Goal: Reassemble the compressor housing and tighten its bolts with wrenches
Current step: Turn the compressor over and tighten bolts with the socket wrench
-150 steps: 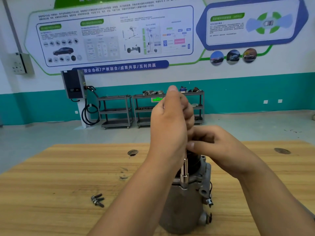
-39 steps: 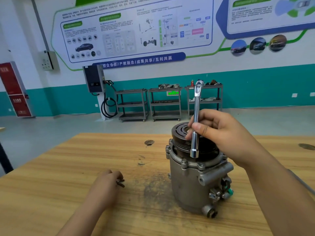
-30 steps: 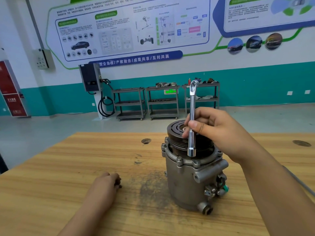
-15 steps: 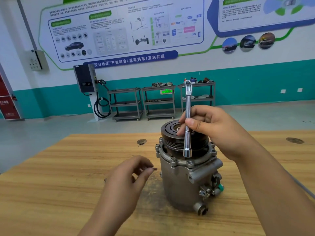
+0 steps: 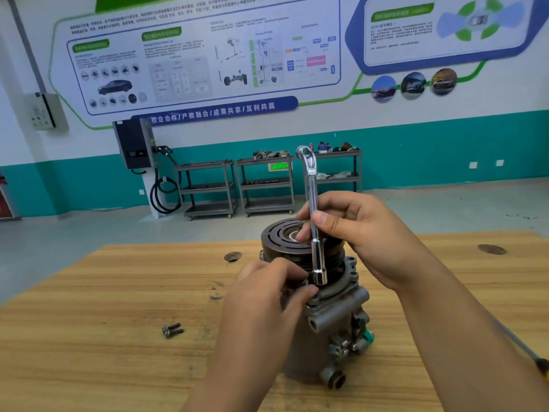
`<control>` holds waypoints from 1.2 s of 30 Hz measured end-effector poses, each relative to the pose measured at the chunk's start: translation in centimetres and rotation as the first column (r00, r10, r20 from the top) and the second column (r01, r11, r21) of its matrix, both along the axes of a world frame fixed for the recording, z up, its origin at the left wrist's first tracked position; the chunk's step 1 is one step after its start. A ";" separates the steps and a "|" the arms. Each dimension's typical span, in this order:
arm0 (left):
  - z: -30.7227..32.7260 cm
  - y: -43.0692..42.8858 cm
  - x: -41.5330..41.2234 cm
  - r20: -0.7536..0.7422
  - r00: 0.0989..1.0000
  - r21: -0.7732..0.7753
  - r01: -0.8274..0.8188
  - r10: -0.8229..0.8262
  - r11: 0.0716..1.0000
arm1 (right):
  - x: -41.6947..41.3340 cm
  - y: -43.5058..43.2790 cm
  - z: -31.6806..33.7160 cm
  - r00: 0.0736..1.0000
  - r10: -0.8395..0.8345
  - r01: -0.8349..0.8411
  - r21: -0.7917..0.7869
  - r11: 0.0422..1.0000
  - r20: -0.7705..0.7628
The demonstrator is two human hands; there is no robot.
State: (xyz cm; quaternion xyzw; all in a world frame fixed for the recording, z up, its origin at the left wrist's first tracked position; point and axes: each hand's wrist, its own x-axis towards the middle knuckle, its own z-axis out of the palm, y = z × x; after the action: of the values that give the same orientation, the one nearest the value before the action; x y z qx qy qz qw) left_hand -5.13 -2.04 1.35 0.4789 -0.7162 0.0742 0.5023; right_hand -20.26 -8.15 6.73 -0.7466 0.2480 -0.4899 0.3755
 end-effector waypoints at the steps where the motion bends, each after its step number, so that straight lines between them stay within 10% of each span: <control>1: -0.2 -0.2 0.1 0.023 1.000 -0.022 -0.008 0.008 1.000 | 0.0 0.0 0.0 1.000 0.005 -0.005 0.007 1.000 0.005; 11: -1.4 -1.7 0.2 0.043 0.999 -0.206 0.031 -0.023 0.978 | -0.4 0.2 0.3 0.998 0.012 -0.011 -0.016 1.000 0.060; 28: -2.6 -2.6 -0.4 -0.356 0.923 -0.259 0.052 -0.145 0.965 | -0.2 0.3 0.3 0.992 0.025 -0.022 -0.024 0.999 0.127; 36: -3.4 -2.9 -0.6 -0.233 0.965 -0.308 0.044 -0.121 0.950 | -0.2 0.5 0.4 0.993 0.023 -0.020 -0.027 0.999 0.118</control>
State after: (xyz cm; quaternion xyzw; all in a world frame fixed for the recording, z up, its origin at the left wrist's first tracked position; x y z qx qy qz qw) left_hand -5.75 -4.90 -2.02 0.3718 -0.6474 0.1003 0.6578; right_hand -20.50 -7.68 7.10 -0.7237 0.2108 -0.5325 0.3850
